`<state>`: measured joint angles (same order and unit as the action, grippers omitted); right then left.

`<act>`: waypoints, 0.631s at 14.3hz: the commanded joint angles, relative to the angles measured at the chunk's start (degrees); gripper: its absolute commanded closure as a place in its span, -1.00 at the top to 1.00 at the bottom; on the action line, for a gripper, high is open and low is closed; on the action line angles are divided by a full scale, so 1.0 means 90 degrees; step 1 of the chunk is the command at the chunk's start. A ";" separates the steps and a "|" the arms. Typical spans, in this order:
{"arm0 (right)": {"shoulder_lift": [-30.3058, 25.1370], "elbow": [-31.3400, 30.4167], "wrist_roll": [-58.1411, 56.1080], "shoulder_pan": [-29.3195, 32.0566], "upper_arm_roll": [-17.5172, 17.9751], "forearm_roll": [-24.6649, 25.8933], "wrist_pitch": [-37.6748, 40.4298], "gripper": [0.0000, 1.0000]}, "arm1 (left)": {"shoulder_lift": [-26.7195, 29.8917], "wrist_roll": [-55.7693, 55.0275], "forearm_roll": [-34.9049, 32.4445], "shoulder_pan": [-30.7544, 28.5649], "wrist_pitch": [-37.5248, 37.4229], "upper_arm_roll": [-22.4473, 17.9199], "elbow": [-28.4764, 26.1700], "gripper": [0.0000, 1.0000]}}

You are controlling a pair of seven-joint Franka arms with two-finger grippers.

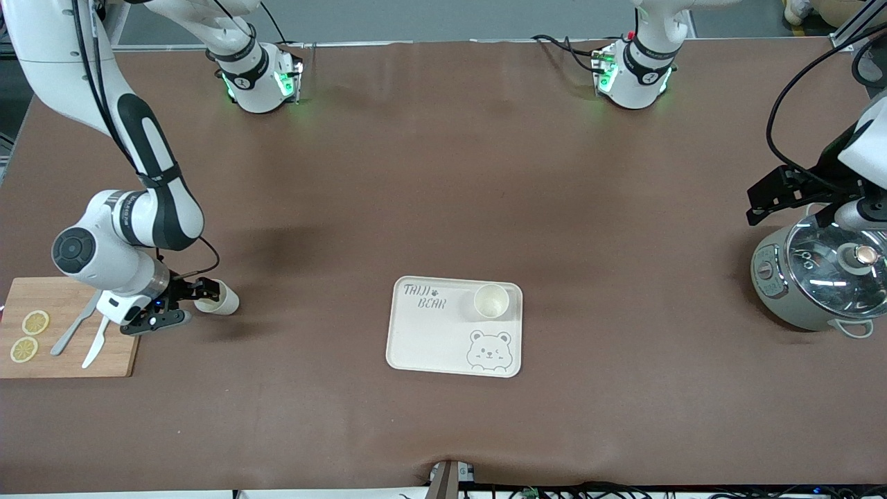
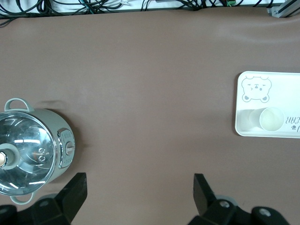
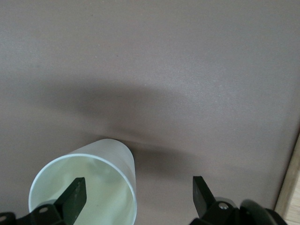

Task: Place white IKEA cup upright on tray with both arms
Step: 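Close the right gripper on the cup rim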

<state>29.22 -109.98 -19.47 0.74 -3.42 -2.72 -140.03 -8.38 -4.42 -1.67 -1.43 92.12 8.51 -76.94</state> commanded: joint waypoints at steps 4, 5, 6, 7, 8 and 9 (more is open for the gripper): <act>0.0122 0.0042 -0.0034 -0.0014 -0.0001 -0.0098 -0.0124 1.00 | 0.0081 -0.0046 -0.0147 0.0002 0.0048 0.0040 0.0014 1.00; 0.0141 0.0042 -0.0034 -0.0014 -0.0001 -0.0098 -0.0173 1.00 | 0.0091 -0.0036 -0.0147 0.0002 0.0029 0.0041 0.0014 1.00; 0.0142 0.0043 -0.0034 -0.0014 -0.0001 -0.0098 -0.0173 1.00 | 0.0101 -0.0007 -0.0147 -0.0007 -0.0020 0.0041 0.0004 1.00; 0.0142 0.0043 -0.0034 -0.0024 -0.0001 -0.0098 -0.0173 1.00 | 0.0081 0.0022 -0.0157 0.0002 -0.0020 0.0041 0.0004 1.00; 0.0171 0.0043 -0.0034 -0.0024 -0.0001 -0.0098 -0.0183 1.00 | 0.0072 0.0032 -0.0157 0.0002 -0.0020 0.0050 -0.0015 1.00; 0.0210 0.0043 -0.0034 -0.0014 -0.0001 -0.0098 -0.0193 1.00 | 0.0071 0.0042 -0.0157 -0.0007 -0.0030 0.0060 -0.0035 1.00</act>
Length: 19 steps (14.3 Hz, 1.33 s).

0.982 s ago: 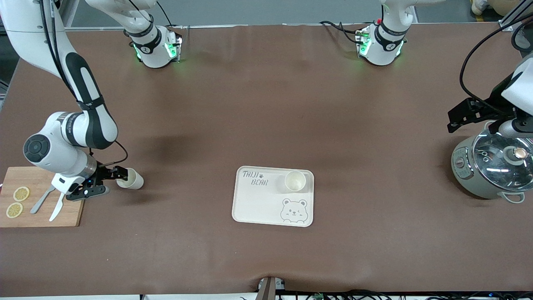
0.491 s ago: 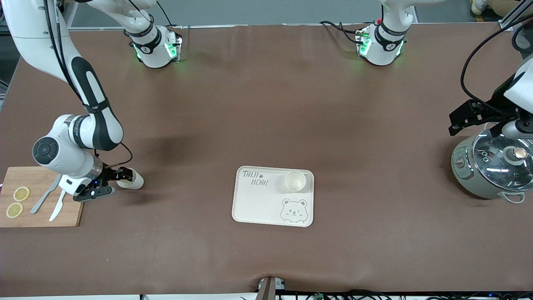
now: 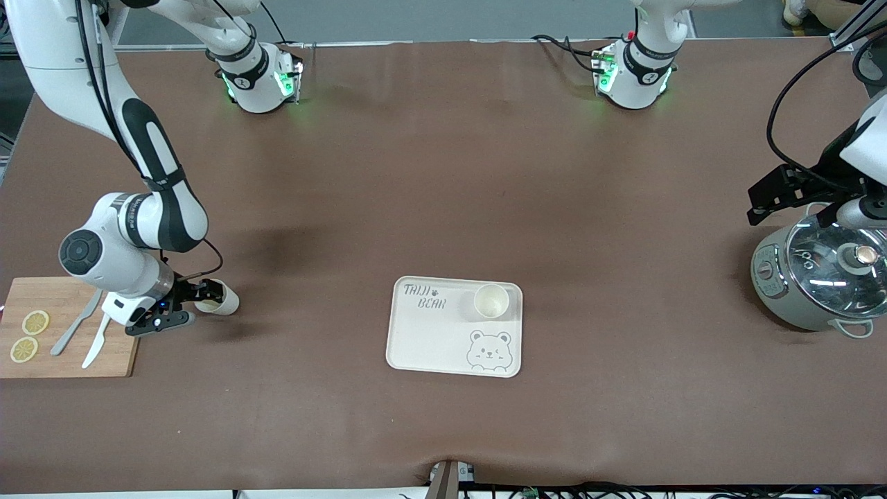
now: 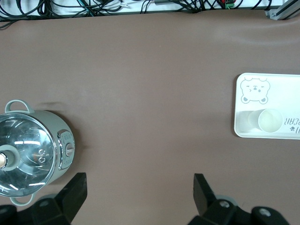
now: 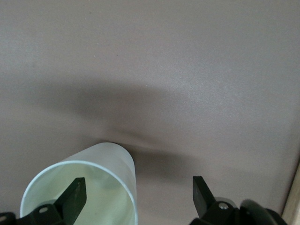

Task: Place white IKEA cup upright on tray with both arms
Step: 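Close the right gripper on the cup rim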

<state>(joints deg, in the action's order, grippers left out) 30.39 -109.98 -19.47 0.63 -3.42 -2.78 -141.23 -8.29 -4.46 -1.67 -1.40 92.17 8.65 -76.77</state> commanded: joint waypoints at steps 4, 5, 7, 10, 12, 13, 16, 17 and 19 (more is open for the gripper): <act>0.0080 0.0042 -0.0034 -0.0002 -0.0001 -0.0091 -0.0060 0.81 | 0.0051 0.0075 -0.0156 -0.0020 -0.0251 0.0016 -0.0053 1.00; 0.0080 0.0042 -0.0034 0.0008 -0.0001 -0.0091 -0.0060 0.44 | 0.0042 0.0085 -0.0156 -0.0029 -0.0251 0.0016 -0.0053 1.00; 0.0080 0.0052 -0.0034 0.0008 -0.0001 -0.0091 -0.0050 -0.03 | 0.0042 0.0105 -0.0147 -0.0098 -0.0261 0.0016 -0.0053 1.00; 0.0080 0.0062 -0.0044 -0.0002 -0.0001 -0.0081 -0.0050 -0.54 | 0.0022 0.0124 -0.0098 -0.0137 -0.0466 0.0006 -0.0044 1.00; 0.0080 0.0062 -0.0064 -0.0031 -0.0011 -0.0081 -0.0060 -0.79 | 0.0012 0.0124 -0.0088 -0.0137 -0.0476 0.0006 -0.0053 1.00; 0.0080 0.0062 -0.0083 -0.0031 -0.0011 -0.0081 -0.0050 -0.96 | 0.0012 0.0124 -0.0098 -0.0137 -0.0476 0.0006 -0.0053 1.00; 0.0071 0.0159 -0.0064 -0.0050 -0.0001 -0.0081 0.0038 -1.00 | 0.0012 0.0124 -0.0118 -0.0127 -0.0476 0.0016 -0.0053 1.00; 0.0051 0.0276 -0.0044 -0.0050 -0.0001 -0.0081 0.0164 -1.00 | 0.0012 0.0124 -0.0127 -0.0127 -0.0476 0.0016 -0.0053 1.00; -0.0007 0.0946 0.0033 -0.0050 0.0028 -0.0091 0.1232 -1.00 | 0.0012 0.0114 -0.0127 -0.0117 -0.0476 0.0016 -0.0053 1.00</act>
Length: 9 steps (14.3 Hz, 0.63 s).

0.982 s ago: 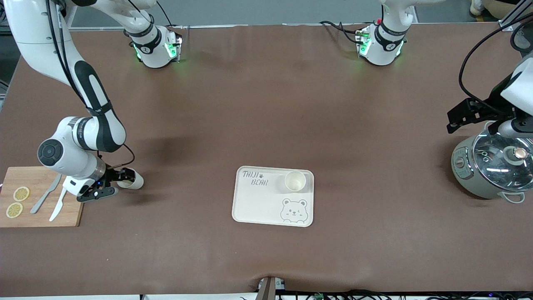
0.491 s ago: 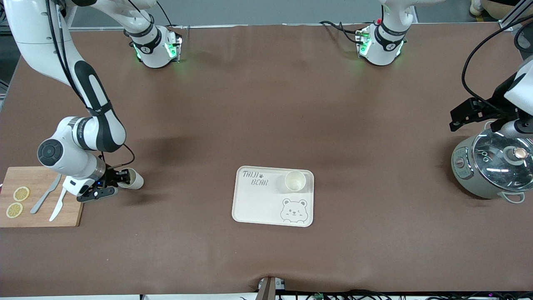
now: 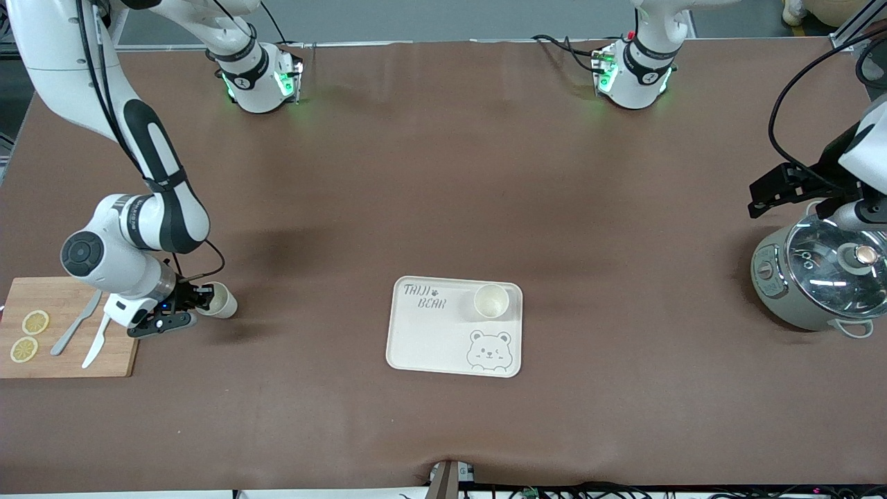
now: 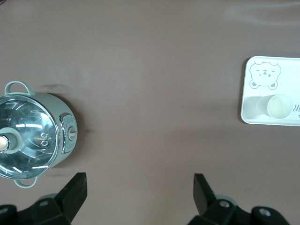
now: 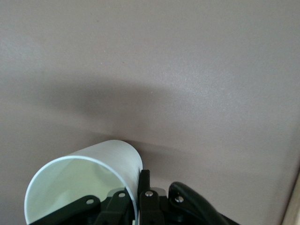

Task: Place white IKEA cup upright on tray with both arms
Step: 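Close the right gripper on the cup rim, then carry the cup with the right gripper onto the tray beside the first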

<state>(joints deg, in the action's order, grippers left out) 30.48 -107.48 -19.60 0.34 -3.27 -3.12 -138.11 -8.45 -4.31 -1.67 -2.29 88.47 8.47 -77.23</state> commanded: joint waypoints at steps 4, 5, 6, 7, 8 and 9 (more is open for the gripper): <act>0.0060 0.2896 0.2678 -0.0533 0.0548 -0.0054 0.3527 -1.00 | 0.0031 0.0098 -0.0117 -0.0019 -0.0074 0.0035 -0.0012 1.00; 0.0060 0.3044 0.3333 -0.0845 0.0559 -0.0044 0.3529 -1.00 | 0.0031 0.0098 -0.0117 -0.0019 -0.0074 0.0035 -0.0012 1.00; 0.0089 0.3171 0.3910 -0.1186 0.0559 -0.0044 0.3509 -1.00 | 0.0031 0.0089 -0.0117 -0.0019 -0.0074 0.0035 -0.0012 1.00; 0.0215 0.3337 0.4535 -0.1480 0.0559 -0.0102 0.3499 -1.00 | 0.0031 0.0089 -0.0117 -0.0029 -0.0074 0.0035 -0.0012 1.00; 0.0400 0.3590 0.5034 -0.1734 0.0559 -0.0199 0.3470 -1.00 | 0.0031 0.0089 -0.0117 -0.0029 -0.0074 0.0035 -0.0012 1.00; 0.0624 0.3854 0.5455 -0.1978 0.0559 -0.0258 0.3402 -1.00 | 0.0031 0.0098 -0.0117 -0.0039 -0.0074 0.0035 -0.0012 1.00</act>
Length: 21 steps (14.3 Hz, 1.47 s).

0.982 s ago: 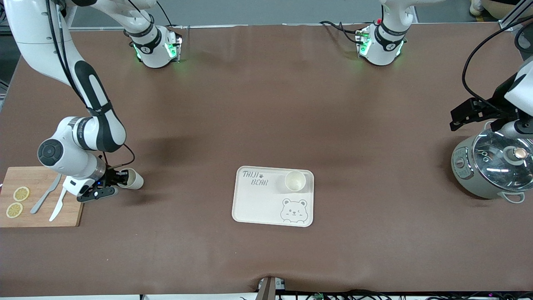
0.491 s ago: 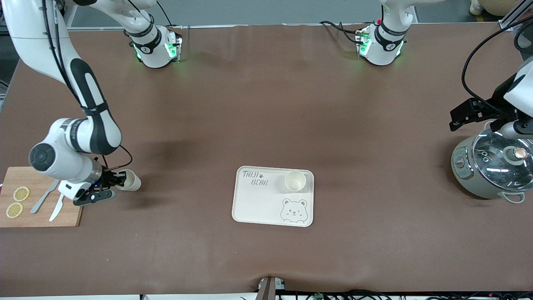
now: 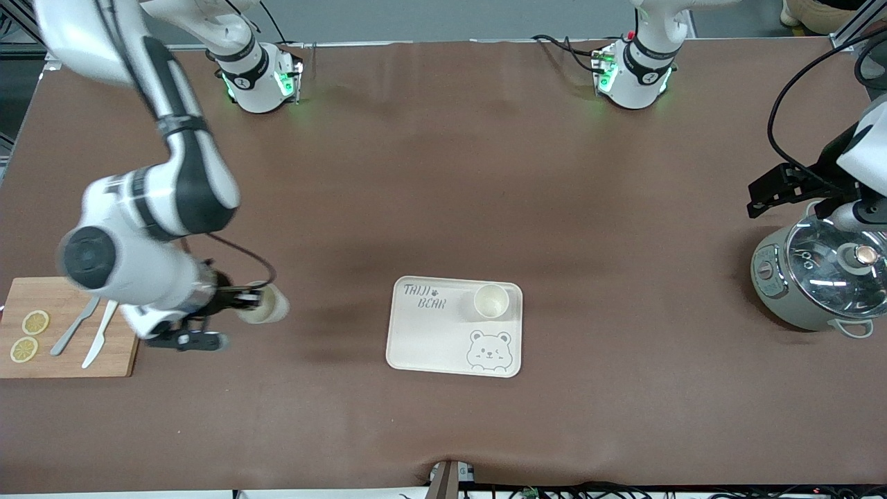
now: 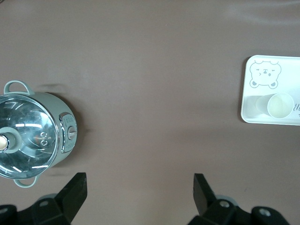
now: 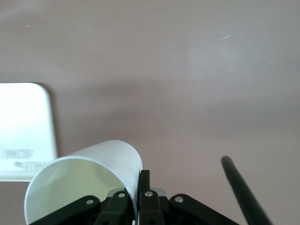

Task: Place white IKEA cup upright on tray with both arms
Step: 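Carry the cup with the right gripper onto the tray beside the first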

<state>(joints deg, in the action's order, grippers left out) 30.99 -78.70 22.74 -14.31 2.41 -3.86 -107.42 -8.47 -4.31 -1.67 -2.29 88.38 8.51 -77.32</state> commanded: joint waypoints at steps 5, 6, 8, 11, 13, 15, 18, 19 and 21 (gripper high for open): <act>0.1311 0.0961 0.2266 -0.1328 -0.0082 -0.0157 -0.1313 -1.00 | 0.0024 0.0098 -0.0117 -0.0029 -0.0055 0.0030 0.0036 1.00; 0.1438 0.0951 0.2326 -0.1455 -0.0082 -0.0157 -0.1558 -1.00 | 0.0024 0.0098 -0.0127 -0.0039 -0.0064 0.0030 0.0027 1.00; 0.1644 0.0941 0.2433 -0.1622 -0.0102 -0.0118 -0.1852 -1.00 | 0.0024 0.0127 -0.0137 -0.0039 -0.0055 0.0030 0.0027 1.00; 0.1907 0.0941 0.2551 -0.1827 -0.0131 -0.0059 -0.2136 -1.00 | 0.0024 0.0128 -0.0137 -0.0049 -0.0064 0.0030 0.0007 1.00; 0.2025 0.0941 0.2561 -0.1896 -0.0131 -0.0040 -0.2302 -1.00 | 0.0024 0.0137 -0.0137 -0.0058 -0.0064 0.0030 0.0026 1.00; 0.2113 0.0922 0.2571 -0.1974 -0.0141 0.0067 -0.2419 -1.00 | 0.0024 0.0137 -0.0127 -0.0049 -0.0055 0.0030 0.0027 1.00; 0.2240 0.0912 0.2843 -0.2062 -0.0160 0.0380 -0.2459 -1.00 | 0.0014 0.0128 -0.0137 -0.0058 -0.0055 0.0030 0.0017 1.00; 0.2269 0.0922 0.2873 -0.2072 -0.0160 0.0409 -0.2488 -1.00 | 0.0014 0.0137 -0.0137 -0.0058 -0.0055 0.0030 0.0026 1.00; 0.2308 0.0902 0.2883 -0.2091 -0.0160 0.0439 -0.2605 -1.00 | 0.0024 0.0137 -0.0137 -0.0078 -0.0055 0.0021 0.0036 1.00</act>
<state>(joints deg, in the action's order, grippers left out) 50.44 -72.52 46.89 -32.34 1.64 -1.05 -130.45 -8.48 -4.27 -1.67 -2.44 88.38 8.45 -77.32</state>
